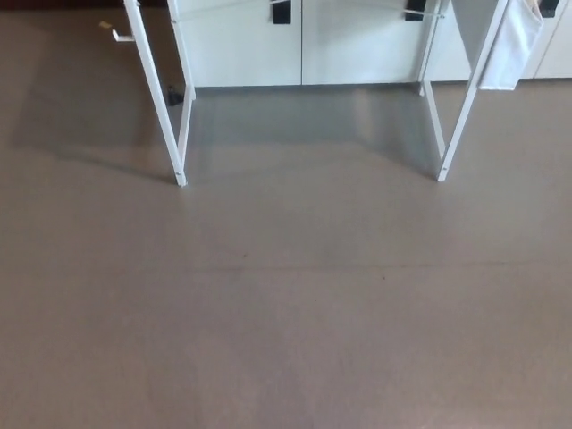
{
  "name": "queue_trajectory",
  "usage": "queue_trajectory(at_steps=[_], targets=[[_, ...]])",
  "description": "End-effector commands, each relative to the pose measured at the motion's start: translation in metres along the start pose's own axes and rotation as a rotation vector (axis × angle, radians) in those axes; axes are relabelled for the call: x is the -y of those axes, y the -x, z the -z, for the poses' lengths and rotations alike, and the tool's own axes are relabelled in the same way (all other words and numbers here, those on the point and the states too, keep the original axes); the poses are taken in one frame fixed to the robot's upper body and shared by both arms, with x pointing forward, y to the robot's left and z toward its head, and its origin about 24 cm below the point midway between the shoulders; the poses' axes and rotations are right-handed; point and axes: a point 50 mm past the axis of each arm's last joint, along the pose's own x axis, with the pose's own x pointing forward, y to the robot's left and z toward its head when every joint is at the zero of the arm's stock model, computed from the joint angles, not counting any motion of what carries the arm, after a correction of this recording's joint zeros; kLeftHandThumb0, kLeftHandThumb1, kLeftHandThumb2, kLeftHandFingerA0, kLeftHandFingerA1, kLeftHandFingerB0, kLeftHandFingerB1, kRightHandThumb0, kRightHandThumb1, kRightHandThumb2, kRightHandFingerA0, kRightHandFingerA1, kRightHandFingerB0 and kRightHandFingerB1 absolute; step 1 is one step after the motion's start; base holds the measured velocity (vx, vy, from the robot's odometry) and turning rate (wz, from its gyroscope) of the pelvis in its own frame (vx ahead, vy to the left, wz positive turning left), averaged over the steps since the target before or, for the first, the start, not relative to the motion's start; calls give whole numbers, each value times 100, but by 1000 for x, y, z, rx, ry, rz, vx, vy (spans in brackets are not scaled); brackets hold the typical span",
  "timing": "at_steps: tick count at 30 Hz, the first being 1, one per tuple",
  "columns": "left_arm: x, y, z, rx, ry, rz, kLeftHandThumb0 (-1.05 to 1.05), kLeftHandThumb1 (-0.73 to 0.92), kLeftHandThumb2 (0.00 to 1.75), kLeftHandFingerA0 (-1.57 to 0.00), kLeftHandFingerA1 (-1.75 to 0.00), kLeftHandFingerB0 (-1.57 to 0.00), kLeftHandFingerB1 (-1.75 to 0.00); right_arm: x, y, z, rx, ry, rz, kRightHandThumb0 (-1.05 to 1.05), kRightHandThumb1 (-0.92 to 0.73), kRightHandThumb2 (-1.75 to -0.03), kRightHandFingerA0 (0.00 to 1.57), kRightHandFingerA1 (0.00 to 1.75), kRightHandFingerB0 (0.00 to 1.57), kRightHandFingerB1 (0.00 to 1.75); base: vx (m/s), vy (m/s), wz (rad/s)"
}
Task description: The robot walk towards a table in front and uses its left hand to pick up the pot from the base and places it on the table
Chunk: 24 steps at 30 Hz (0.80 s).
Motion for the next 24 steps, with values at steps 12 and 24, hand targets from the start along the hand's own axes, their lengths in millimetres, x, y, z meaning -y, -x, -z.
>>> queue_trajectory(at_steps=[12, 24], targets=[[-6, 1, -2, -4, -39, -10, -18, 49, 54, -48, -42, -38, -34, 1, 0, 2, -14, 74, 11, -43, -53, -76, 58, 55, 40, 47, 162, 128, 3], [-7, 2, 0, -7, 8, 26, -13, 54, 57, -40, -43, -35, -34, 3, 0, 5, -26, 91, 8, -42, -54, -76, 55, 54, 38, 47, 195, -91, 4]])
